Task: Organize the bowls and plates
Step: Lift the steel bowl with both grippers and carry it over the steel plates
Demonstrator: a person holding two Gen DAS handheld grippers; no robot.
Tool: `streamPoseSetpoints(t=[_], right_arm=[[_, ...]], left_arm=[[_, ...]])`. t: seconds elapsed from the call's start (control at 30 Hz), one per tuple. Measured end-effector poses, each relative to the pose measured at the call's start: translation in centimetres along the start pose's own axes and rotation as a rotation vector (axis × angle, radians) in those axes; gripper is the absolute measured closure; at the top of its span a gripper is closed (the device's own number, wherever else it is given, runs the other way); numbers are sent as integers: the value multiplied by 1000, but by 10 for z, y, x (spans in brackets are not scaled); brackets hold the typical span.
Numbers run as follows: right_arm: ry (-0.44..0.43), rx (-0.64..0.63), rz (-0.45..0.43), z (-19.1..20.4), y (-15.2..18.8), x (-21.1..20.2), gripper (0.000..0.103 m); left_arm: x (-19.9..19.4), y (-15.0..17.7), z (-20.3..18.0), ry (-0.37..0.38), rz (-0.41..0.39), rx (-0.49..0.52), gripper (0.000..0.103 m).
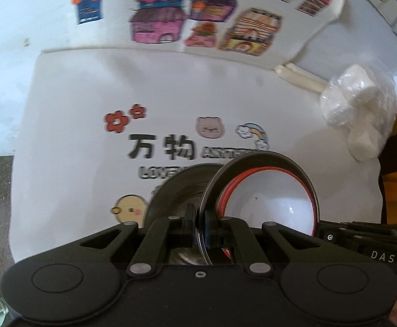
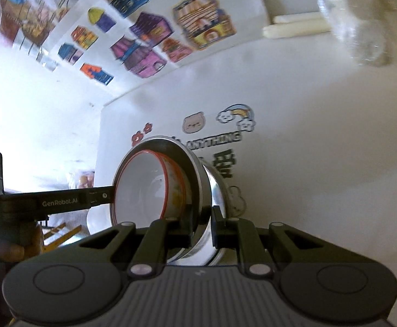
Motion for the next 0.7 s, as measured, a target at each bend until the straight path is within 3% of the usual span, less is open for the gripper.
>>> streamPoseSetpoints(t=[0.37,0.7], right_arm=[[-21,-40,57,27,1,34,89],[-10,-17,74,29,6,45,89]], left_arm=[[-1,2,37,-51,20,-44,98],[7,3,45,-52,52,-34,98]])
Point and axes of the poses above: each gripper's, at about its wrist camera, not at the fingertips, and x roughly the way its jaws point, z to its left, y to its underside, the point moved 2 cm from there along x, roughly the way its jaws point, and after that the axes turned 13 degrees about -z, right-handed, at the moved point
